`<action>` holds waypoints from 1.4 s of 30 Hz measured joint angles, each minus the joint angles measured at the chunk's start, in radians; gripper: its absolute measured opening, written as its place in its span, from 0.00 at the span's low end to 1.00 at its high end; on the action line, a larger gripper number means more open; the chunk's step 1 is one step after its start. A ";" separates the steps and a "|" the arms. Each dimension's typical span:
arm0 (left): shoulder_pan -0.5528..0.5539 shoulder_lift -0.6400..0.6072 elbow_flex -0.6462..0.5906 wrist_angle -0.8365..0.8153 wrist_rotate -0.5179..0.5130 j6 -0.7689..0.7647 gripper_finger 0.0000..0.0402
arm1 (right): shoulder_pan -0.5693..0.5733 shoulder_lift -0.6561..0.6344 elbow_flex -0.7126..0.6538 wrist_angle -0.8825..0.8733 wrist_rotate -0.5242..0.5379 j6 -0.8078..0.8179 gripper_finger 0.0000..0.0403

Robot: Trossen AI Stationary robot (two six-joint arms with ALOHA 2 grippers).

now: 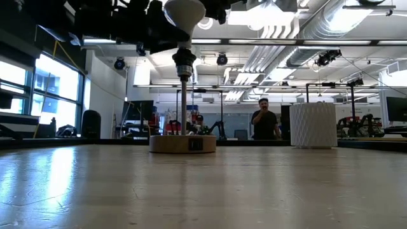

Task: Screw lightbulb
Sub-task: Insert the lightbulb into the brown lamp

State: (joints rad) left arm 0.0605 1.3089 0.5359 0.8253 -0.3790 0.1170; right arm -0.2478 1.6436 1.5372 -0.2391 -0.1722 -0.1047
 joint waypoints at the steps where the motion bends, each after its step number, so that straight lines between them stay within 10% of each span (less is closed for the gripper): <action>1: 0.006 0.004 0.004 0.006 0.018 0.000 0.57 | 0.000 0.000 0.000 0.000 0.000 0.000 0.51; 14: 0.045 0.004 0.042 -0.009 0.127 -0.015 0.38 | -0.001 0.000 0.000 -0.002 0.003 0.000 0.51; 42: 0.048 -0.027 0.114 -0.203 0.093 -0.132 0.37 | -0.001 0.000 0.001 0.007 0.007 0.000 0.51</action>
State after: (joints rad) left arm 0.1089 1.2819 0.6498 0.6224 -0.2863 -0.0148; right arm -0.2489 1.6440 1.5377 -0.2325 -0.1654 -0.1043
